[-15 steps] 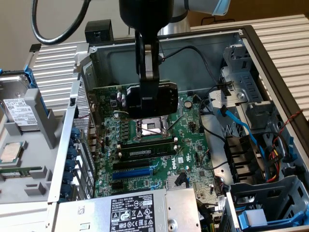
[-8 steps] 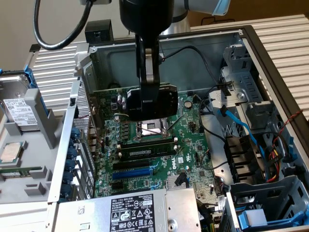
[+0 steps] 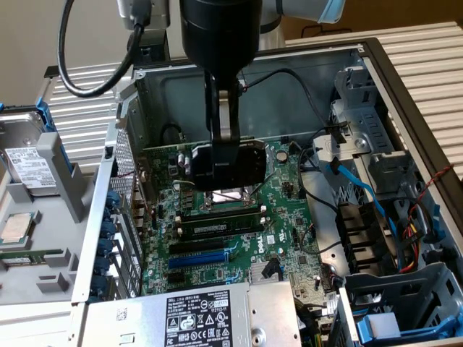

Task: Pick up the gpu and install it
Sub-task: 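Insert the gpu into the slot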

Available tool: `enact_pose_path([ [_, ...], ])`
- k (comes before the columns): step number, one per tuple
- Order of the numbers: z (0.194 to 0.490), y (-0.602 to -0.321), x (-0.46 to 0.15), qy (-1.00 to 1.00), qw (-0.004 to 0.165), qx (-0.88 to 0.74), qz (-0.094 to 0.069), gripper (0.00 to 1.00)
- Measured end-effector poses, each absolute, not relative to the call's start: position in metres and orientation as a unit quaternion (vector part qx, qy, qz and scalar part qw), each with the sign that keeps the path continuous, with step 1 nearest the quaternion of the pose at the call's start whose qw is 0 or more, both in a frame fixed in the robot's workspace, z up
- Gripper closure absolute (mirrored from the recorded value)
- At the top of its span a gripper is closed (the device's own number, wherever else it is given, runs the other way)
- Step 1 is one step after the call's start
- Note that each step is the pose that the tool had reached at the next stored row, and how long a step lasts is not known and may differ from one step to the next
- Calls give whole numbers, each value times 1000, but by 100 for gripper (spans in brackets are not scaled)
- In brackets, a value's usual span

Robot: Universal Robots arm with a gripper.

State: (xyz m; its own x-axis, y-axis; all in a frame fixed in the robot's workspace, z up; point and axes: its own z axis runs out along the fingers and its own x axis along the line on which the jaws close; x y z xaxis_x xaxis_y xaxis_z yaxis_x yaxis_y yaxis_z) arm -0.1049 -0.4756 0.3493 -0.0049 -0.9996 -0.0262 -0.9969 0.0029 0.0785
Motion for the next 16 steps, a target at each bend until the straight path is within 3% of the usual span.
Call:
enact_pose_path([
  [16,329,-477,-114,-708,18,705,-38,73],
])
